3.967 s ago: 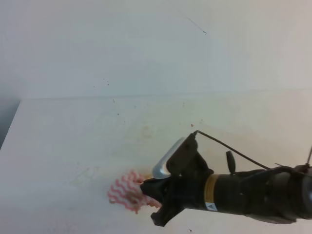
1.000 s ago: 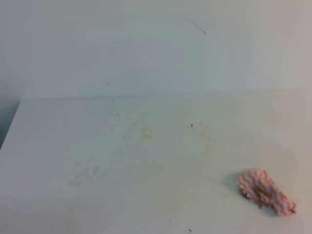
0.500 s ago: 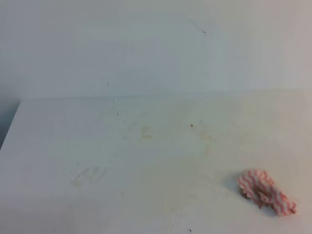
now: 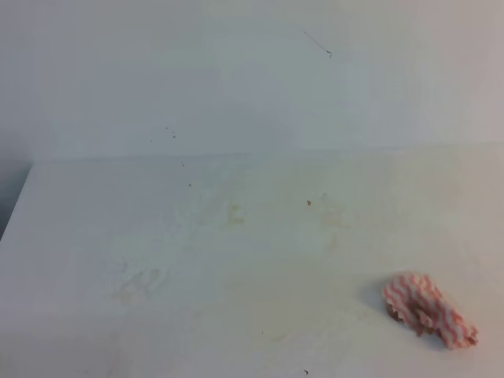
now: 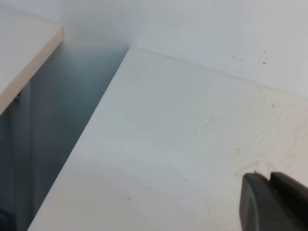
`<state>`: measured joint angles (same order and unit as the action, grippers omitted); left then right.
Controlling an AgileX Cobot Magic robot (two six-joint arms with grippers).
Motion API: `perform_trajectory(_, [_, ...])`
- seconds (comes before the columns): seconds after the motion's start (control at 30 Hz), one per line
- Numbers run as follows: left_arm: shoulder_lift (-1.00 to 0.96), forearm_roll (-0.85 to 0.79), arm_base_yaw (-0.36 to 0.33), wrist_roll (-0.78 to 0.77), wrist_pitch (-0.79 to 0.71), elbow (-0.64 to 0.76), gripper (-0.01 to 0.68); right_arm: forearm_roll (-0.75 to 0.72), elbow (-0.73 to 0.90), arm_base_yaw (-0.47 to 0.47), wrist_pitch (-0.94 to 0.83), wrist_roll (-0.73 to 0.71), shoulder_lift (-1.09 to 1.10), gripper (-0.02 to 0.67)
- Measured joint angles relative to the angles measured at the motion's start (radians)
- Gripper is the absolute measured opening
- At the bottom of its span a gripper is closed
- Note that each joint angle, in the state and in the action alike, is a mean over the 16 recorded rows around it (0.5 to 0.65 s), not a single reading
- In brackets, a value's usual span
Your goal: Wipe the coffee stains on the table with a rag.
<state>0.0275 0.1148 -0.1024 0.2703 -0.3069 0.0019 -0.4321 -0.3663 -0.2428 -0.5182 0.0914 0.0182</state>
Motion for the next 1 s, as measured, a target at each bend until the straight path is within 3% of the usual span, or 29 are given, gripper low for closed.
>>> perform_trajectory(0.2, [0.000, 0.000, 0.000, 0.000, -0.002, 0.002, -0.003, 0.036, 0.115, 0.024, 0.085, 0.197, 0.001, -0.002])
perform_trajectory(0.37, [0.000, 0.000, 0.000, 0.000, -0.004, 0.004, -0.003, 0.047, 0.239, 0.039, 0.126, 0.282, 0.001, -0.002])
perform_trajectory(0.67, [0.000, 0.000, 0.000, -0.001, -0.005, 0.006, -0.003, 0.041, 0.371, 0.043, 0.122, 0.300, 0.001, -0.002])
perform_trajectory(1.0, [0.000, 0.000, 0.000, -0.001, 0.001, 0.010, -0.003, 0.028, 0.387, 0.043, 0.114, 0.244, 0.001, -0.002])
